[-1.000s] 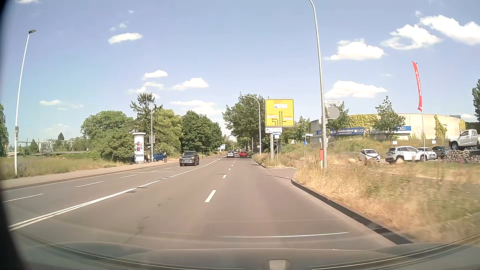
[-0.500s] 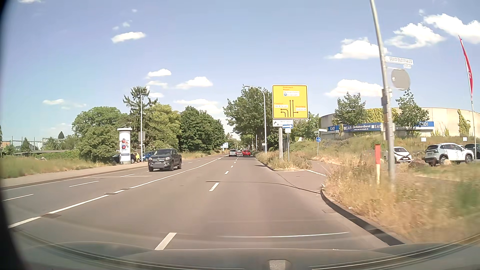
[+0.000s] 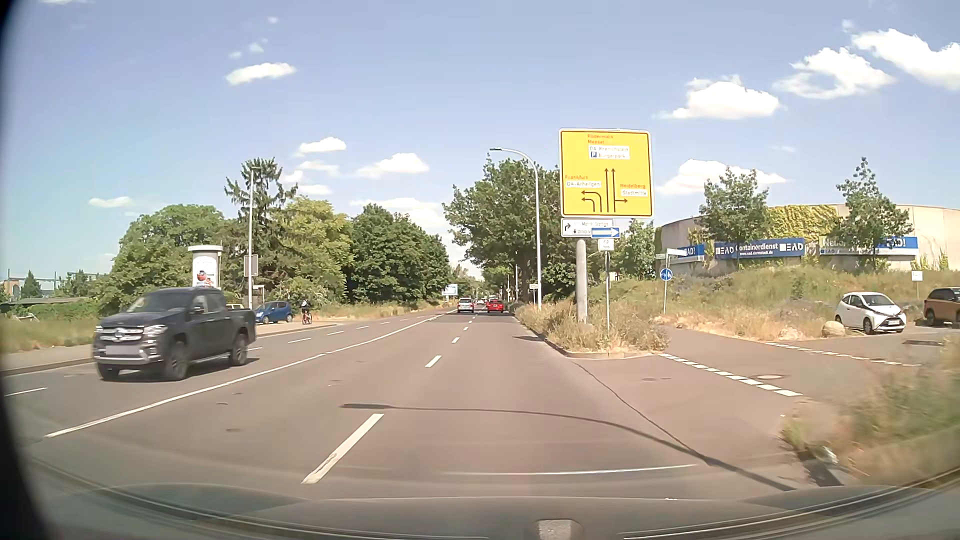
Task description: Follow the waypoints while adhering to traffic rules and regulations
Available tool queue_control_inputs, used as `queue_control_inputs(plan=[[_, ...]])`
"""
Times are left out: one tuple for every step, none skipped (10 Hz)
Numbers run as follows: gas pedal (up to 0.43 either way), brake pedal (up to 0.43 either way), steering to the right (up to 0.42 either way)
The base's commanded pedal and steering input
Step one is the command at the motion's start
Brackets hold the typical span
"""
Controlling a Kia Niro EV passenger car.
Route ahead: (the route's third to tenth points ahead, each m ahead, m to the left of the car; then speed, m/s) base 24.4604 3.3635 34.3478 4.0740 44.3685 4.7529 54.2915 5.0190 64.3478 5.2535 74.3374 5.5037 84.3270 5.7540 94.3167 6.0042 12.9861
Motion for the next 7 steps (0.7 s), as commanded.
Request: queue_control_inputs(plan=[[0.0, 0.159, -0.005], [0.0, 0.159, -0.01], [0.0, 0.159, -0.013], [0.0, 0.159, -0.014], [0.0, 0.165, -0.013], [0.0, 0.165, -0.011], [0.0, 0.171, -0.007]])
